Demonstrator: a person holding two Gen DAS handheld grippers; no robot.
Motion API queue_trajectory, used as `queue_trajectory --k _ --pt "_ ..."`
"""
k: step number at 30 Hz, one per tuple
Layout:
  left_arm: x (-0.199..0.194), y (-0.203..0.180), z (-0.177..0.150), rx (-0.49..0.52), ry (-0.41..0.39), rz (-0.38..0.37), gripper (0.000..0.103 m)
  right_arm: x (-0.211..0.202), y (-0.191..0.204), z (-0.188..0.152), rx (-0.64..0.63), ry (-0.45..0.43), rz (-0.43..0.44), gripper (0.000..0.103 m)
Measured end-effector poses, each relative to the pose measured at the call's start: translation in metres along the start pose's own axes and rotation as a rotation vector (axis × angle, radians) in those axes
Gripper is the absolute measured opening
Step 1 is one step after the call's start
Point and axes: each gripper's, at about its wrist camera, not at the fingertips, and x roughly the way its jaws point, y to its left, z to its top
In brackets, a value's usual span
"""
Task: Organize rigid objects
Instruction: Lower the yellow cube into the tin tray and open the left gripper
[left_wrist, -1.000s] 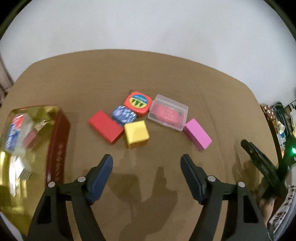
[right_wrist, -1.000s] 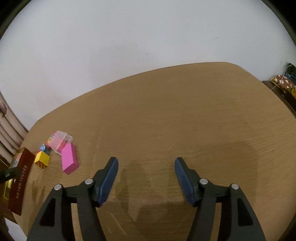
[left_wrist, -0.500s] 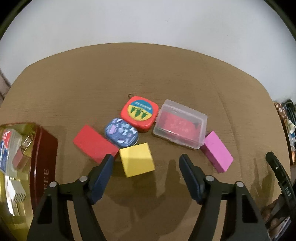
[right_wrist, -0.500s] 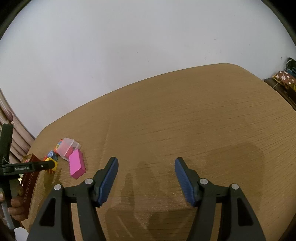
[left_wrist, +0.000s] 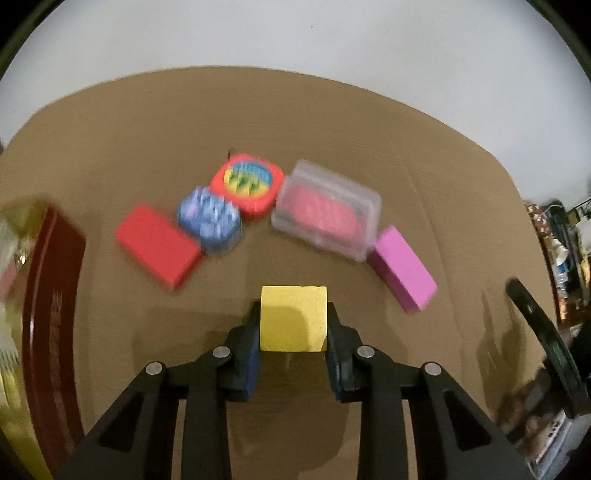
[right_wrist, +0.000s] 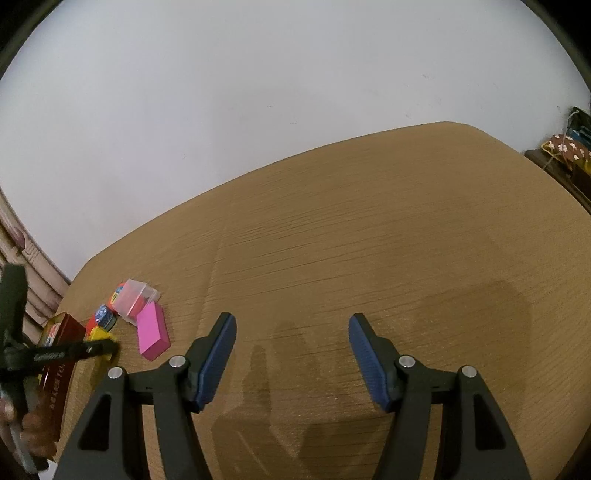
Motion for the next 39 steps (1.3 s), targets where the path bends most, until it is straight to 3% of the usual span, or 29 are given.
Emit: queue_trajectory --k 9,14,17,20,21,25,27,30,36,39 --pt "-0.053 -0.013 -0.092 0.058 0.063 -0.04 0.026 0.002 -0.001 0.001 0.011 0.001 -0.004 0.065" --pt "-0.1 0.034 -0.074 0.029 -0.026 0.041 0.026 0.004 0.0 0.001 0.014 0.003 -0.007 0.065" --pt "-0.133 0.096 -0.051 -0.007 -0.068 0.154 0.026 0.006 0.002 0.001 0.011 0.009 -0.017 0.065" --pt "-0.133 0.146 -0.019 -0.022 -0.082 0.265 0.026 0.009 0.004 0.001 0.01 0.012 -0.022 0.065" --pt "-0.132 0.155 -0.014 -0.037 -0.082 0.272 0.026 0.01 0.005 0.001 0.01 0.013 -0.023 0.065" --pt "-0.101 0.187 0.02 -0.125 -0.041 0.23 0.026 0.015 0.006 0.001 0.007 0.022 -0.025 0.065" --pt "-0.089 0.192 0.019 -0.153 -0.008 0.186 0.026 0.017 0.007 0.001 0.008 0.025 -0.027 0.065" --pt "-0.073 0.195 0.021 -0.161 0.027 0.189 0.026 0.017 0.008 0.0 0.006 0.029 -0.031 0.065" --pt "-0.05 0.197 0.027 -0.192 0.042 0.174 0.026 0.019 0.009 -0.001 0.004 0.034 -0.034 0.065" --pt "-0.04 0.203 0.034 -0.204 0.054 0.121 0.026 0.019 0.008 -0.001 0.003 0.036 -0.036 0.065"
